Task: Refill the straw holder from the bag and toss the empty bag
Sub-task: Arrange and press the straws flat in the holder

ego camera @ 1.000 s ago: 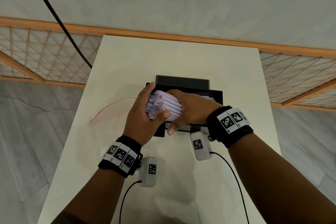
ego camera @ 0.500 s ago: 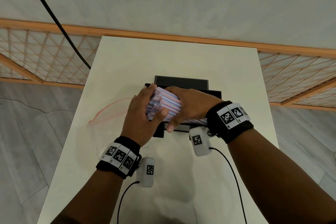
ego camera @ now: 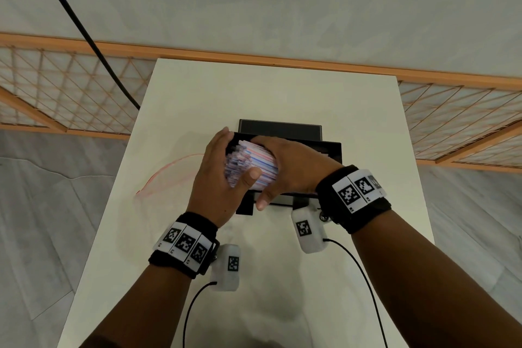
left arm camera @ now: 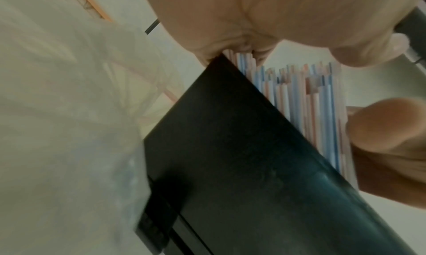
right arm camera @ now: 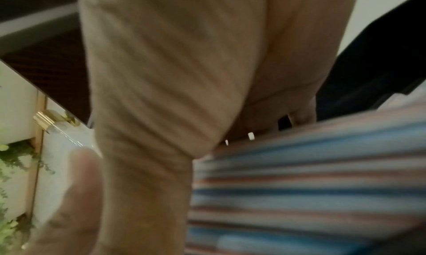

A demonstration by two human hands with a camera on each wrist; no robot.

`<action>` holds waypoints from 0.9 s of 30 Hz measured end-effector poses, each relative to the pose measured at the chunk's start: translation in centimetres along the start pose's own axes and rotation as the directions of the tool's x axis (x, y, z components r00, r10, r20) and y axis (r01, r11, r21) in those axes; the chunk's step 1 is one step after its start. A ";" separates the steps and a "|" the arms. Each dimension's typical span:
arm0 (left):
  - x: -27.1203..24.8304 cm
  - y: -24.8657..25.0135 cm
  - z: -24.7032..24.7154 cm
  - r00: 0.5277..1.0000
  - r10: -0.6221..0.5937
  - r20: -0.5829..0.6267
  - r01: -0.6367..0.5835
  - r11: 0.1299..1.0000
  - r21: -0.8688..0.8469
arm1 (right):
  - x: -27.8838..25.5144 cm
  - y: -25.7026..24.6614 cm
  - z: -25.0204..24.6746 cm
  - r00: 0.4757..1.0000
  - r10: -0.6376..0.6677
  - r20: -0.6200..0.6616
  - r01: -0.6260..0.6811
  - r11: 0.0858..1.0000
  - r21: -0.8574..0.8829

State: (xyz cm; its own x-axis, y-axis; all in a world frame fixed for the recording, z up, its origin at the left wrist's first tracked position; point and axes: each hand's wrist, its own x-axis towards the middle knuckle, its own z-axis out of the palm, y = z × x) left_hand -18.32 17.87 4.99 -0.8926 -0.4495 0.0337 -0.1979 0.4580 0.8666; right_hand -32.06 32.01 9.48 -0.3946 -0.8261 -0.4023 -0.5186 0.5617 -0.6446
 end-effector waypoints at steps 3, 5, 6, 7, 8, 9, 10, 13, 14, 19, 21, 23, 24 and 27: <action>-0.1 0.0 0.0 0.998 0.020 -0.066 -0.022 0.999 -0.032 | -1.5 0.4 -0.2 0.991 0.008 -0.137 -0.017 0.998 -0.066; -0.2 -0.1 0.2 0.998 0.011 -0.067 -0.015 0.999 -0.048 | -2.2 1.0 0.1 0.980 0.041 -0.195 -0.064 0.991 -0.114; -0.2 -0.1 0.4 0.998 0.011 -0.058 -0.014 0.999 -0.041 | -2.3 1.2 0.3 0.978 0.057 -0.199 -0.085 0.988 -0.132; -0.3 -0.1 0.6 0.999 0.015 -0.050 -0.016 1.000 -0.027 | -2.3 1.4 0.5 0.980 0.066 -0.188 -0.092 0.986 -0.136; -0.4 0.0 0.9 0.999 0.017 -0.046 -0.018 1.000 -0.016 | -2.2 1.4 0.6 0.983 0.063 -0.170 -0.085 0.988 -0.126; -0.4 0.2 1.0 0.999 0.012 -0.048 -0.013 1.000 -0.014 | -2.1 1.3 0.7 0.987 0.050 -0.155 -0.066 0.993 -0.101; -0.4 0.3 1.1 0.999 0.005 -0.053 -0.005 1.000 -0.017 | -1.9 1.1 0.7 0.989 0.036 -0.143 -0.046 0.997 -0.063; -0.3 0.6 1.1 0.999 -0.007 -0.045 0.006 1.000 -0.018 | -1.3 0.6 1.1 0.995 0.034 -0.095 -0.032 0.999 0.023; -0.3 0.6 1.0 0.999 -0.013 -0.038 0.012 1.000 -0.023 | -1.1 0.7 1.1 0.996 0.041 -0.080 -0.039 0.999 0.032; 0.0 0.9 0.8 0.999 -0.028 -0.021 0.028 1.000 -0.001 | -0.6 0.8 1.2 0.997 0.034 -0.075 -0.027 0.995 0.091; 0.1 0.8 0.8 0.999 -0.026 -0.024 0.026 1.000 -0.001 | -0.5 0.7 1.4 0.997 0.021 -0.078 -0.013 0.996 0.092; 0.1 0.7 0.9 0.999 -0.029 -0.027 0.029 1.000 -0.003 | -0.3 0.5 1.7 0.998 0.023 -0.057 -0.019 0.997 0.079; 0.1 0.7 0.9 0.999 -0.032 -0.030 0.032 0.999 -0.004 | -0.1 0.5 1.7 0.999 0.030 -0.044 -0.027 0.997 0.072; 0.1 0.7 0.9 0.999 -0.033 -0.037 0.032 0.999 -0.022 | 0.3 0.6 1.5 0.999 0.035 -0.021 -0.034 0.997 0.073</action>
State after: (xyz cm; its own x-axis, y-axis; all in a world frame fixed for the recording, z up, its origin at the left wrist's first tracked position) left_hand -18.90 18.82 5.15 -0.8702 -0.4922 0.0233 -0.2178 0.4267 0.8778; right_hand -31.37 32.00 7.97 -0.4283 -0.8046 -0.4112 -0.4484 0.5844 -0.6764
